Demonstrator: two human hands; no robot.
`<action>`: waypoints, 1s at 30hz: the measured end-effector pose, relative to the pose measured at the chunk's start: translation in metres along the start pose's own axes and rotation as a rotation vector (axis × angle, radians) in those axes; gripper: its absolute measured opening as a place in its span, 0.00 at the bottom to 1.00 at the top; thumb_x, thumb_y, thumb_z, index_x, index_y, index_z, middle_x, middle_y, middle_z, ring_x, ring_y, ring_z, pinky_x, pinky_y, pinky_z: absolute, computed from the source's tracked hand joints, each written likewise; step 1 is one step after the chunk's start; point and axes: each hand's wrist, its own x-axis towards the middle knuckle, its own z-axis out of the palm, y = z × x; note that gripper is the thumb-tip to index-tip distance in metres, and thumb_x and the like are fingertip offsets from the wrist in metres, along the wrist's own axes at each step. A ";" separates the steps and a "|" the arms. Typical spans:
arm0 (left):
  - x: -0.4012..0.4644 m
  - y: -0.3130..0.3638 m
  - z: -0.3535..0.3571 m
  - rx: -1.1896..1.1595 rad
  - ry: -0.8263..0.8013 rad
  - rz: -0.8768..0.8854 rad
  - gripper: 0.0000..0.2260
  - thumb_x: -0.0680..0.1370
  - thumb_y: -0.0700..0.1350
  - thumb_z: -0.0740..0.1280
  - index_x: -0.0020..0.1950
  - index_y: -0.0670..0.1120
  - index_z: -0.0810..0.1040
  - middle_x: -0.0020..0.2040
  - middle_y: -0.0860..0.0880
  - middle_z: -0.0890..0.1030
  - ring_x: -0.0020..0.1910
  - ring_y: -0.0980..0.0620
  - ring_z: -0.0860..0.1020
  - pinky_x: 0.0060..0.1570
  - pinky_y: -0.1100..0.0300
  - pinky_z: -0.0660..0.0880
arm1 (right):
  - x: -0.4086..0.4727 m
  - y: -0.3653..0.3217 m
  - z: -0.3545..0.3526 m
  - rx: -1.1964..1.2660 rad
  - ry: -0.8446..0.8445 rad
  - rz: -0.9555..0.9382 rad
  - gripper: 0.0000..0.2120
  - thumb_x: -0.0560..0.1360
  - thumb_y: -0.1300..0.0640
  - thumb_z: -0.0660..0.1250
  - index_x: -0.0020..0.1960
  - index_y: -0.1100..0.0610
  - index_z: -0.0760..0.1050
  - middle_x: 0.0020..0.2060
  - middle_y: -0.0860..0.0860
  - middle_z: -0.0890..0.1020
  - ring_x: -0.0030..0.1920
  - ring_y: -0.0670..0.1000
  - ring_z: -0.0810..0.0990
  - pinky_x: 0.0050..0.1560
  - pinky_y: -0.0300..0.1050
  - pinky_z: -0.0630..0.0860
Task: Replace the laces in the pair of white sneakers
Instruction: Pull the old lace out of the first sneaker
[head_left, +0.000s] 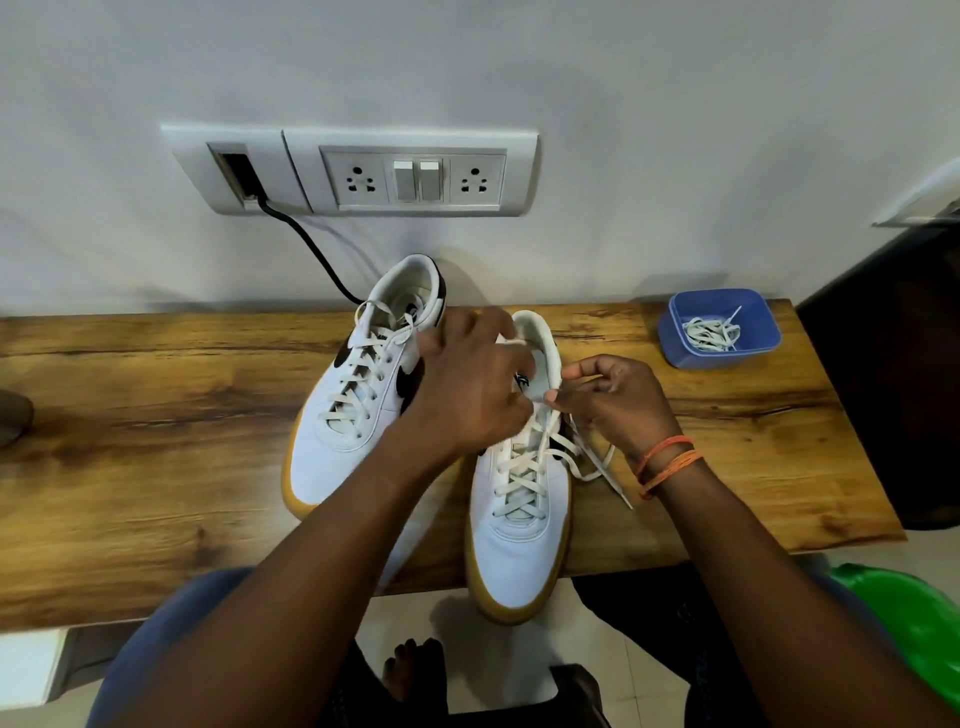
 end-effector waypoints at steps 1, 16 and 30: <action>-0.001 0.005 0.006 0.053 -0.035 0.050 0.13 0.71 0.54 0.68 0.55 0.56 0.82 0.66 0.53 0.69 0.66 0.45 0.61 0.60 0.45 0.62 | 0.000 0.000 0.000 -0.004 0.001 -0.002 0.14 0.65 0.61 0.80 0.48 0.57 0.80 0.38 0.55 0.85 0.33 0.49 0.82 0.35 0.41 0.75; -0.007 -0.026 -0.026 0.220 -0.127 -0.426 0.09 0.69 0.47 0.68 0.35 0.46 0.71 0.42 0.49 0.74 0.60 0.41 0.71 0.58 0.44 0.61 | -0.002 0.000 -0.001 -0.007 0.000 0.003 0.14 0.65 0.61 0.80 0.48 0.58 0.80 0.37 0.55 0.86 0.37 0.53 0.85 0.39 0.45 0.79; -0.006 0.013 0.010 0.015 -0.208 0.024 0.11 0.77 0.57 0.67 0.49 0.53 0.83 0.60 0.51 0.72 0.61 0.48 0.63 0.54 0.49 0.59 | -0.001 0.001 0.000 -0.035 -0.005 -0.025 0.14 0.66 0.61 0.79 0.49 0.58 0.80 0.38 0.55 0.86 0.39 0.54 0.86 0.43 0.47 0.81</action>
